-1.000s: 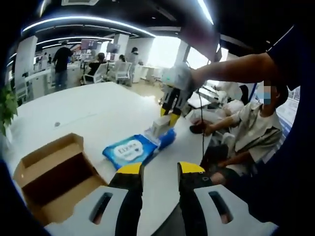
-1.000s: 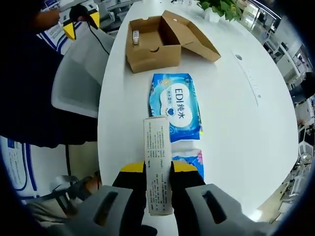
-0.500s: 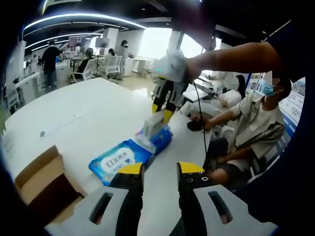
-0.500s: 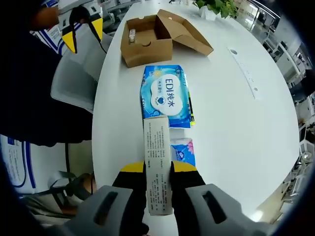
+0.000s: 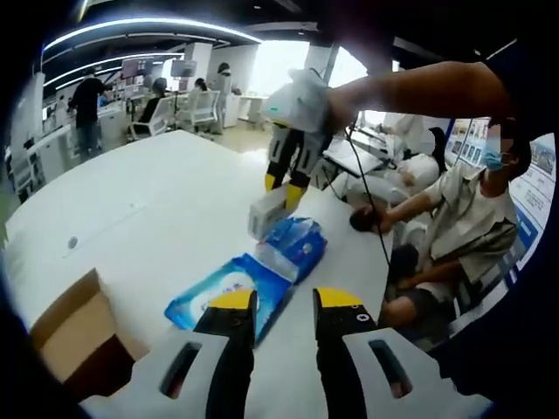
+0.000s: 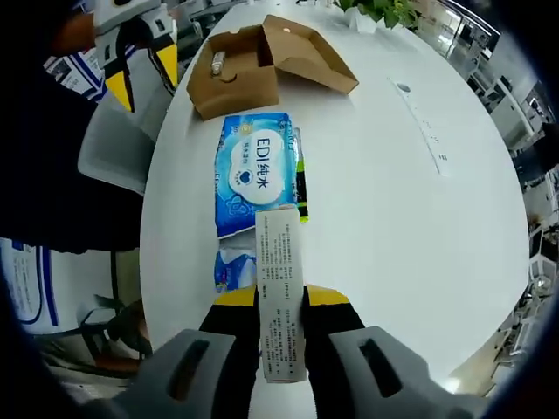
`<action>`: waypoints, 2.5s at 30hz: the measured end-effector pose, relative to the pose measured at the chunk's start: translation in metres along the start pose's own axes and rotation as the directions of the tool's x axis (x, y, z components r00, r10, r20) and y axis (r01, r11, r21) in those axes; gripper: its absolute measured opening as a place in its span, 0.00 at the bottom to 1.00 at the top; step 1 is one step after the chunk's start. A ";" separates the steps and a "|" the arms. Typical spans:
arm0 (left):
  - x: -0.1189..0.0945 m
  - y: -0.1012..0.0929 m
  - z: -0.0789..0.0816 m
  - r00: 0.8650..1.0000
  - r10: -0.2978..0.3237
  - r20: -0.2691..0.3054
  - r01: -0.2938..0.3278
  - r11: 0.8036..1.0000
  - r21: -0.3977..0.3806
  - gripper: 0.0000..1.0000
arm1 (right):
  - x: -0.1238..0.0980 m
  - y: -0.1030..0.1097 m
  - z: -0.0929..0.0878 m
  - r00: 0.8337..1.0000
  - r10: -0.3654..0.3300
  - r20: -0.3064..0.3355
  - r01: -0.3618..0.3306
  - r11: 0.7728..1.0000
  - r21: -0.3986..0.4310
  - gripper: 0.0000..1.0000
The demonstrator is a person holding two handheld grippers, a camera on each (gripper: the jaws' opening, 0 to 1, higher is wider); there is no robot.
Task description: Operate the shoe box by opening the lid, removing the specified soft item, and placing it in the target area until the item is outside and the box remains undamaged.
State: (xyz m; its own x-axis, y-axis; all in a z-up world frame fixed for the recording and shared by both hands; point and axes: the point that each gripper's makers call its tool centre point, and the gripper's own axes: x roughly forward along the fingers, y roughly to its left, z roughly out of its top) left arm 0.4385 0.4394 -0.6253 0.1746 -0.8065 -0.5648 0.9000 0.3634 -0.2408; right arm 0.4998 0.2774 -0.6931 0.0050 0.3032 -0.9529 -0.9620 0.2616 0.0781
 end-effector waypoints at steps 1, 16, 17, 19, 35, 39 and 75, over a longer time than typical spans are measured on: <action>0.001 0.001 0.002 1.000 0.002 0.004 -0.002 1.000 0.006 0.24 | 0.000 -0.002 -0.001 1.000 -0.001 -0.002 0.001 1.000 0.001 0.15; 0.013 0.012 -0.002 1.000 0.001 -0.004 -0.001 1.000 0.004 0.23 | 0.023 -0.034 -0.028 0.999 0.012 -0.032 -0.011 0.999 0.044 0.16; 0.014 0.014 -0.003 1.000 0.003 -0.010 -0.003 1.000 0.001 0.23 | 0.025 -0.034 -0.029 0.999 0.015 -0.033 -0.014 0.999 0.043 0.16; 0.015 0.017 -0.006 1.000 0.006 -0.012 -0.006 1.000 -0.009 0.23 | 0.031 -0.034 -0.030 0.999 0.023 -0.035 -0.022 0.999 0.038 0.16; 0.014 0.023 -0.006 1.000 0.017 -0.013 -0.017 0.999 -0.032 0.22 | 0.054 -0.038 -0.033 0.998 0.049 -0.026 -0.048 0.998 0.042 0.16; 0.017 0.025 -0.007 1.000 0.015 -0.015 -0.016 0.999 -0.037 0.22 | 0.060 -0.035 -0.035 0.998 0.059 -0.027 -0.057 0.996 0.063 0.16; 0.000 0.014 0.012 0.999 -0.015 0.044 0.016 1.000 -0.015 0.23 | -0.020 -0.008 0.019 0.983 -0.082 0.161 0.068 0.993 0.091 0.18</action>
State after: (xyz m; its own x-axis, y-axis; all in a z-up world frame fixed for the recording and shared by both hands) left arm 0.4558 0.4394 -0.6194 0.1782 -0.8316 -0.5259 0.8963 0.3577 -0.2619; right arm 0.5129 0.2865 -0.6695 0.1282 0.4243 -0.8964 -0.9305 0.3642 0.0394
